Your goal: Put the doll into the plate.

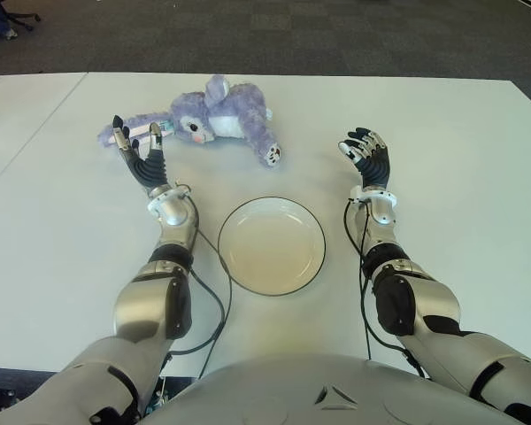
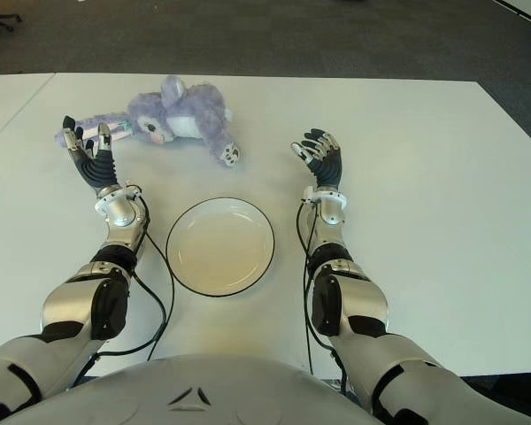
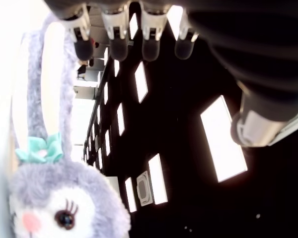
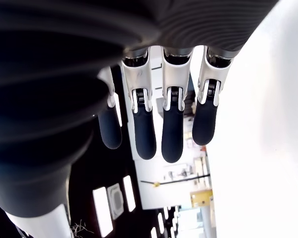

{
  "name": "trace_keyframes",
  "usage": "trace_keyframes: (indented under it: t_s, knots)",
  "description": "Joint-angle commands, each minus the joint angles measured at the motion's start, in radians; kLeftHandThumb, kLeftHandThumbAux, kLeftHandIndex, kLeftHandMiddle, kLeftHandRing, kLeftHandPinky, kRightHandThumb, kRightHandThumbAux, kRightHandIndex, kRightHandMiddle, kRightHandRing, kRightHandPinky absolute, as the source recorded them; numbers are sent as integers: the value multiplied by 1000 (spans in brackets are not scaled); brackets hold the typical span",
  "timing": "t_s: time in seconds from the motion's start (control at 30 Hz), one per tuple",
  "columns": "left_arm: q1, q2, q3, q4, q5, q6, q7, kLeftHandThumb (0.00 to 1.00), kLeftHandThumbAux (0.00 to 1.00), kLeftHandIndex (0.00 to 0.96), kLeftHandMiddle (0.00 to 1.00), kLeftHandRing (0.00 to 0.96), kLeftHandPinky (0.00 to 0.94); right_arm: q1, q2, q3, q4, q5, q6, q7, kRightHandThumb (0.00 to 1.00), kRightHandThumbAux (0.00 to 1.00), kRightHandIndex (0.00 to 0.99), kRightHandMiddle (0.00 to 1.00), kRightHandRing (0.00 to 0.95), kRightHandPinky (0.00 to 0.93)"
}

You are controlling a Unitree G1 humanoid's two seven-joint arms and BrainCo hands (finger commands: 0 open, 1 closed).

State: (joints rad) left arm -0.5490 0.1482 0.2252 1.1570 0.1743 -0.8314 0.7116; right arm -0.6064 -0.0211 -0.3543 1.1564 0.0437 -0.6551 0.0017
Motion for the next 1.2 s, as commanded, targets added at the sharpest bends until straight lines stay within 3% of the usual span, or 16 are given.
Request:
trace_keyframes:
  t_s: [0.03, 0.37, 0.53, 0.9, 1.2]
  knots:
    - [100, 85, -154, 121, 205, 117, 195, 242, 481, 0, 0, 0, 0, 279, 48, -31, 168, 34, 72, -7, 36, 787, 269, 320, 319, 292]
    - [13, 114, -256, 125, 297, 207, 371, 198, 431, 0, 0, 0, 0, 276, 50, -42, 169, 44, 67, 4, 25, 797, 265, 321, 319, 311]
    - [-27, 125, -313, 119, 342, 232, 409, 171, 420, 0, 0, 0, 0, 277, 52, -49, 169, 48, 54, 5, 36, 809, 272, 331, 336, 340]
    - [-107, 212, -366, 134, 339, 248, 206, 172, 397, 0, 0, 0, 0, 271, 53, -54, 169, 41, 61, -3, 59, 814, 277, 329, 338, 321]
    - [-197, 271, -419, 132, 362, 261, 139, 151, 346, 0, 0, 0, 0, 270, 50, -55, 169, 41, 64, 2, 83, 808, 277, 325, 334, 318]
